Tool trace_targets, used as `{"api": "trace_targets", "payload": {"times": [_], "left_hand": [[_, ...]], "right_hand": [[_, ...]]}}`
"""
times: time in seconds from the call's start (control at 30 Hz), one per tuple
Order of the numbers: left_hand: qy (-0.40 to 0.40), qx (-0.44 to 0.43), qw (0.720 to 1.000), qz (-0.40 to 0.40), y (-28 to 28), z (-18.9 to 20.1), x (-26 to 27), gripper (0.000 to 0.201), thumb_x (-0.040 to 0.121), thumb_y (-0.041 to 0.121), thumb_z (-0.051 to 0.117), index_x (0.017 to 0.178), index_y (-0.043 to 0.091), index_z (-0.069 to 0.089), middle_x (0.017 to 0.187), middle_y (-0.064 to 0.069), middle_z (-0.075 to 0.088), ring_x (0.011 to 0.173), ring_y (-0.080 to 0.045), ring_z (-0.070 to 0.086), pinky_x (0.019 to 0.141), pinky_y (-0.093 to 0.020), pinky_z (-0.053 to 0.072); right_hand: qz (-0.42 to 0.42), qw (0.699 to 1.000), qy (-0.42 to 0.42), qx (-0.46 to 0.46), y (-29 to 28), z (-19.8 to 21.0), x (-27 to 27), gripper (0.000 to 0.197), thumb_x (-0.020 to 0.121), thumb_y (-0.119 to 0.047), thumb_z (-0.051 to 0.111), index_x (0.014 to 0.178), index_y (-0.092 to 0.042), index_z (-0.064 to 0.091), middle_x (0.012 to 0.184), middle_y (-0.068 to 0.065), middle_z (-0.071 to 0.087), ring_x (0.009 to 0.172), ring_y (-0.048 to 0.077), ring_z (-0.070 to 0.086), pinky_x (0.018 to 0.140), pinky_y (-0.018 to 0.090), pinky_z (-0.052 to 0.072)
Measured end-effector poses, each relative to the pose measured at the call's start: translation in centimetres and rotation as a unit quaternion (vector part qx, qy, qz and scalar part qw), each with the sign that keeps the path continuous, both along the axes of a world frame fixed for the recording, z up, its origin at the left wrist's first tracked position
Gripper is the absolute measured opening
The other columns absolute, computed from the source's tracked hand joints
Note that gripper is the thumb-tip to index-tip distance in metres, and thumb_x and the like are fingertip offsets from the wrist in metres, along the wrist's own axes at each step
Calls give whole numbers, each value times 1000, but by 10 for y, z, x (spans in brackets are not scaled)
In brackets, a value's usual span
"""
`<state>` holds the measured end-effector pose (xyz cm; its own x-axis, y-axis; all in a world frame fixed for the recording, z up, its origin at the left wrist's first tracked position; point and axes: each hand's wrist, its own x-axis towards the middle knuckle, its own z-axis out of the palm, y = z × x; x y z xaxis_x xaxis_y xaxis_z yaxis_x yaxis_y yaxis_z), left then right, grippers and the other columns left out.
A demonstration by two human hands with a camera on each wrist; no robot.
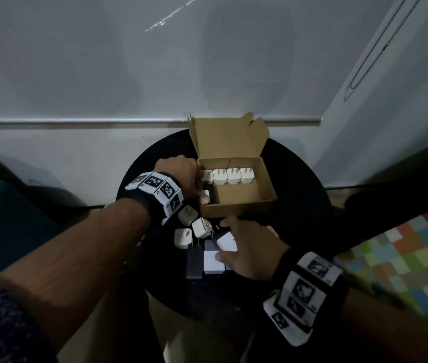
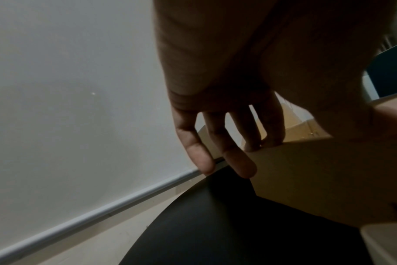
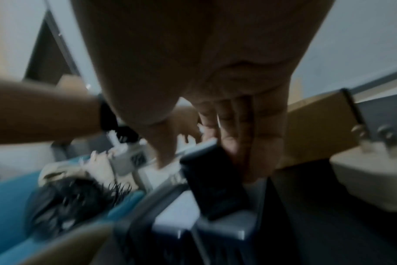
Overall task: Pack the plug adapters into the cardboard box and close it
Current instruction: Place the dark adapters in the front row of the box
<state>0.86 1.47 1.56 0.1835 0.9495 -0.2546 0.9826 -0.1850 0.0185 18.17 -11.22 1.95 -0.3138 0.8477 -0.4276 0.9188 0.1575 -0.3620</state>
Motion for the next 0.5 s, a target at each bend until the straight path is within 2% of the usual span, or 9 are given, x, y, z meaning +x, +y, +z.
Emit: {"api": "trace_targets", "payload": {"times": [0.07, 0.17, 0.27, 0.33, 0.43, 0.5], "left_hand": [[-1, -3, 1000, 0, 0, 0, -1, 67, 58, 75, 71, 107, 31, 67, 79, 5, 55, 75, -21, 54, 65, -30, 40], [-7, -14, 1000, 7, -1, 0, -3, 65, 57, 74, 71, 105, 30, 68, 80, 5, 55, 76, -21, 54, 65, -31, 40], [-8, -19, 1000, 5, -1, 2, -2, 66, 58, 72, 73, 108, 29, 67, 79, 5, 53, 83, -23, 61, 66, -31, 40], [-9, -20, 1000, 5, -2, 4, -1, 64, 59, 70, 74, 106, 28, 67, 75, 5, 51, 80, -23, 60, 66, -31, 40], [-13, -26, 1000, 12, -3, 7, 1, 53, 60, 67, 76, 90, 26, 62, 68, 5, 49, 70, -21, 54, 65, -31, 40], [-16, -27, 999, 14, -3, 7, 1, 50, 60, 67, 76, 84, 27, 58, 65, 6, 48, 67, -20, 53, 63, -30, 40]], "right_hand": [[20, 1000, -16, 13, 0, 1, -4, 62, 86, -44, 58, 140, -25, 33, 135, 3, 51, 122, 24, 51, 95, 34, 39], [-12, 999, 31, 6, 14, 15, -1, 56, 78, -40, 67, 127, -23, 48, 116, 3, 62, 104, 22, 61, 88, 34, 51], [-62, 995, 56, 54, 47, 33, 4, 49, 72, -37, 71, 116, -23, 55, 106, -2, 64, 92, 14, 61, 79, 28, 51], [-101, 988, 61, 103, 73, 38, 6, 48, 71, -35, 71, 115, -22, 57, 106, -3, 61, 94, 16, 62, 78, 26, 49], [-122, 983, 47, 130, 104, 33, 3, 43, 73, -31, 71, 113, -20, 61, 101, -1, 64, 95, 20, 64, 78, 26, 50], [-105, 987, 13, 117, 116, 25, -2, 41, 74, -29, 72, 114, -22, 63, 110, 1, 67, 101, 21, 63, 82, 27, 50]]}}
